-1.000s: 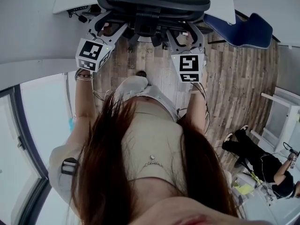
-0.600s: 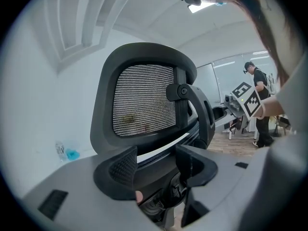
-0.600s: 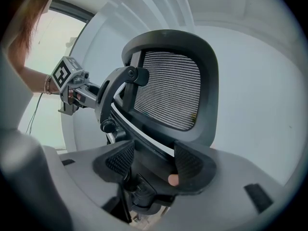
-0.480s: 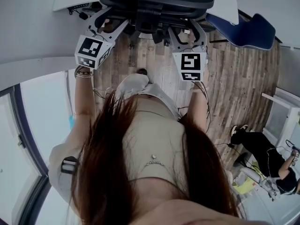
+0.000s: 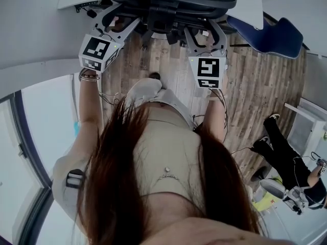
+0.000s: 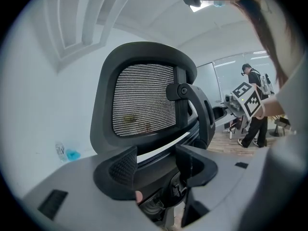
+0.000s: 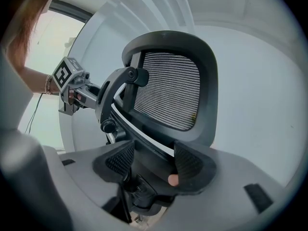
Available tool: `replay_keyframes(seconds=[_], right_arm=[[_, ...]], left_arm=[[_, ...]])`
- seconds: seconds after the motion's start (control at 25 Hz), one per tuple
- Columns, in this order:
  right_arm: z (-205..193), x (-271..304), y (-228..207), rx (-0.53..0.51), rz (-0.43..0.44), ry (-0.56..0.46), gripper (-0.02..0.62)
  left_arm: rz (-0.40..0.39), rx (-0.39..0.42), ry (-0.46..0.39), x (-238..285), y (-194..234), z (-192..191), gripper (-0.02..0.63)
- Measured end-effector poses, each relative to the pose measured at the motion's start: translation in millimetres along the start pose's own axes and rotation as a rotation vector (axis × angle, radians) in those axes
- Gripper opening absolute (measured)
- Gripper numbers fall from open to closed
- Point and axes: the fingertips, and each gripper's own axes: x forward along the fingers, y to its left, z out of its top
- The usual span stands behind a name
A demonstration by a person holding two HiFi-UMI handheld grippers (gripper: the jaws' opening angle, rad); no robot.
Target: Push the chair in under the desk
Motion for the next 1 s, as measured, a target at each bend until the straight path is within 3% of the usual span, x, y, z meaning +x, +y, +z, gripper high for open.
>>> replay_keyframes(seconds=[1.0], right_arm=[[-1.0, 5.3, -1.5, -0.01, -0.002, -0.017, 0.267]], left_arm=[[0.027, 0.012, -0.009, 0.7, 0.9, -1.6, 0.247]])
